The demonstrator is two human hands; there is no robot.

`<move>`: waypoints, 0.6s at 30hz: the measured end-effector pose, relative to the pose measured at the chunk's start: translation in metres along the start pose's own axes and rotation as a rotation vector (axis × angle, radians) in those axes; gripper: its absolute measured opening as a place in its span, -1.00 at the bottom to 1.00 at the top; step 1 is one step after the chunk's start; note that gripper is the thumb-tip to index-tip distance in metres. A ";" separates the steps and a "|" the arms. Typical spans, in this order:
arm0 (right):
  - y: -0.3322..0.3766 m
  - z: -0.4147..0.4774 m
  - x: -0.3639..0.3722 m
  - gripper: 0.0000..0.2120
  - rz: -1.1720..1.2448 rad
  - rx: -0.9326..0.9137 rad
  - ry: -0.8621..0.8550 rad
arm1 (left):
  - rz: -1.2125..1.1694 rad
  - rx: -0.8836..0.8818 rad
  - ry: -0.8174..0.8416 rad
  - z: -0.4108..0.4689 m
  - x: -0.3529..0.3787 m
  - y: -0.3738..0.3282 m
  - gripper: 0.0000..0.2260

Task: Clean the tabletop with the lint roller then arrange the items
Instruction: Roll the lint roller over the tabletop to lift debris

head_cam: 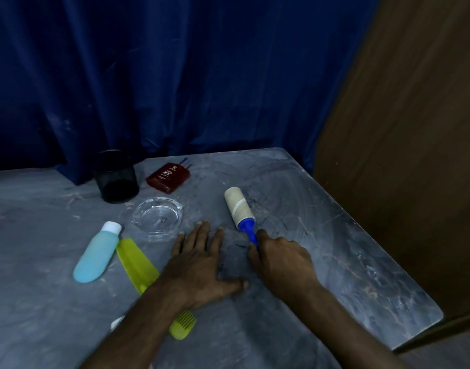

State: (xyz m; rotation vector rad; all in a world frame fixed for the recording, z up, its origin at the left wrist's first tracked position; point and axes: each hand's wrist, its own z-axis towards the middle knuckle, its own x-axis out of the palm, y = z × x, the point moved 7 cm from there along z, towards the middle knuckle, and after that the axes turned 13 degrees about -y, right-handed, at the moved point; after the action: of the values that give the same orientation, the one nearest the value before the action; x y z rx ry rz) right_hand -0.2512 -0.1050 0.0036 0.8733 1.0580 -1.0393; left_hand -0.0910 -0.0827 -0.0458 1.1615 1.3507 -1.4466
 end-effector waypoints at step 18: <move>-0.062 0.013 -0.005 -0.61 -0.012 0.121 -0.086 | 0.003 0.000 0.042 0.001 0.005 0.005 0.31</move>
State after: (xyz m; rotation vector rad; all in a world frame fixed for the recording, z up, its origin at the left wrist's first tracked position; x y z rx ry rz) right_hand -0.3078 -0.1332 0.0067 0.9124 0.9365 -1.1506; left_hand -0.0871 -0.0838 -0.0515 1.1992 1.3771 -1.4272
